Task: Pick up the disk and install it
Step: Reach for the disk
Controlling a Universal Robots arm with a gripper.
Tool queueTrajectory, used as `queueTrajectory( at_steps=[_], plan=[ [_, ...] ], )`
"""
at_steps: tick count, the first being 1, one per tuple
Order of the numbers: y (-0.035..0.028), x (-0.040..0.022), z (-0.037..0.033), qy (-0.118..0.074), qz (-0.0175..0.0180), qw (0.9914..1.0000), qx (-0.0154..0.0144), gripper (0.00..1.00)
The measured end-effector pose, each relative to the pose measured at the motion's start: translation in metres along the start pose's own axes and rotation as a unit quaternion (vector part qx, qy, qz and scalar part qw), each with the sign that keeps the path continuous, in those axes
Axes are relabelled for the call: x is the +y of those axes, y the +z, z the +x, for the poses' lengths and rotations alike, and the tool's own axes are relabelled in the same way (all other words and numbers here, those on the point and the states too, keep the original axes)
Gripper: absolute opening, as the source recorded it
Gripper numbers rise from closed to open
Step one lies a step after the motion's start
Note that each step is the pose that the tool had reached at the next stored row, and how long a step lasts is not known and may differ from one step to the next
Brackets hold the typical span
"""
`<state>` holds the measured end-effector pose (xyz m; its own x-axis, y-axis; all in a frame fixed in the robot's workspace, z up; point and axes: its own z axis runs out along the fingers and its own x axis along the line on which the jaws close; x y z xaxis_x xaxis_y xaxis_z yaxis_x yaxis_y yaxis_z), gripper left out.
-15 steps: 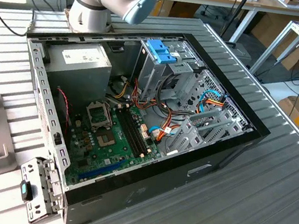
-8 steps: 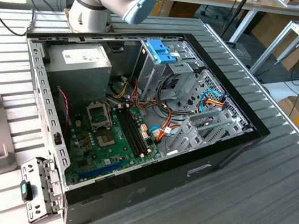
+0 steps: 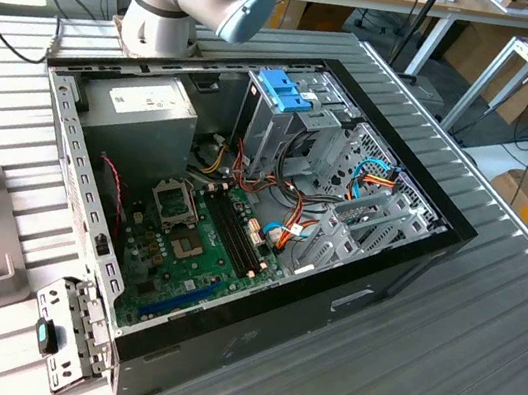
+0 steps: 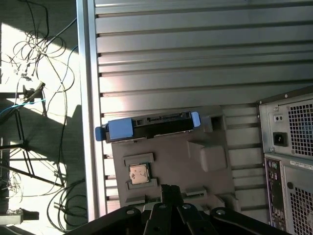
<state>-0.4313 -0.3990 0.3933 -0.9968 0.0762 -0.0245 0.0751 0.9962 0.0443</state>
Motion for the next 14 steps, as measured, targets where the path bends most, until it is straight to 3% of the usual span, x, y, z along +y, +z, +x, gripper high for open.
queueTrajectory(
  at_steps=[10, 12, 13, 14],
  plan=[
    [-0.0001, -0.0003, 0.0039, 0.000, 0.0000, 1.00000, 0.0000, 0.11],
    [-0.0002, -0.0007, 0.0094, 0.000, 0.0000, 1.00000, 0.0000, 0.11],
    [-0.0004, -0.0012, 0.0157, 0.000, 0.0000, 1.00000, 0.0000, 0.11],
    [-0.0004, -0.0012, 0.0157, 0.000, 0.0000, 1.00000, 0.0000, 0.11]
  ],
)
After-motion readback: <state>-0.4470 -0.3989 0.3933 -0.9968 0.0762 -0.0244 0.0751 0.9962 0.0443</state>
